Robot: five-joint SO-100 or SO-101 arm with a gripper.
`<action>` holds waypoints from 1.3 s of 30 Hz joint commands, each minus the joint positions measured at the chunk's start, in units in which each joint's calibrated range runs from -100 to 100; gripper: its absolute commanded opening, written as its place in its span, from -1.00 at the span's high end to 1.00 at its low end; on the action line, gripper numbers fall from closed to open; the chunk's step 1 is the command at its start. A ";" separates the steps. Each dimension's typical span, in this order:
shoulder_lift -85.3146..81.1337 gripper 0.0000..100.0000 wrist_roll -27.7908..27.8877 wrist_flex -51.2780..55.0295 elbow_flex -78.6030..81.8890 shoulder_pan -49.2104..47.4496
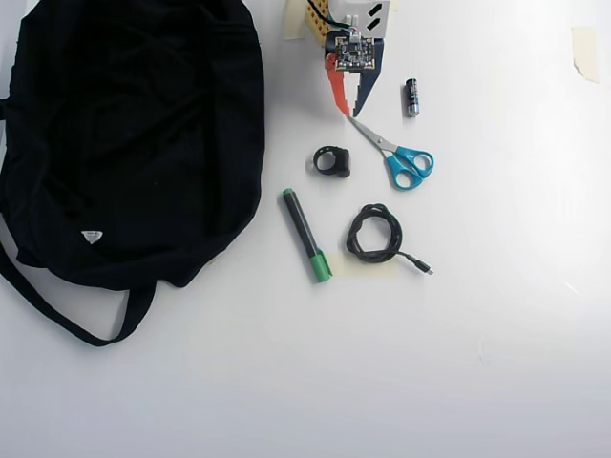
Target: Put the cable into the black bag
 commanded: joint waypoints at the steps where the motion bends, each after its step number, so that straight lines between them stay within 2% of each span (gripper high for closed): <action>1: -0.66 0.95 0.02 -4.33 1.25 -0.11; 10: -0.66 0.95 0.02 -16.05 0.98 -0.19; 17: 0.66 0.95 0.02 -32.07 0.89 -0.19; 23: 11.20 0.95 0.02 -48.60 -0.55 -0.19; 27: 22.74 0.95 0.02 -56.44 -9.89 -0.26; 39: 52.36 0.95 0.12 -56.61 -43.32 0.11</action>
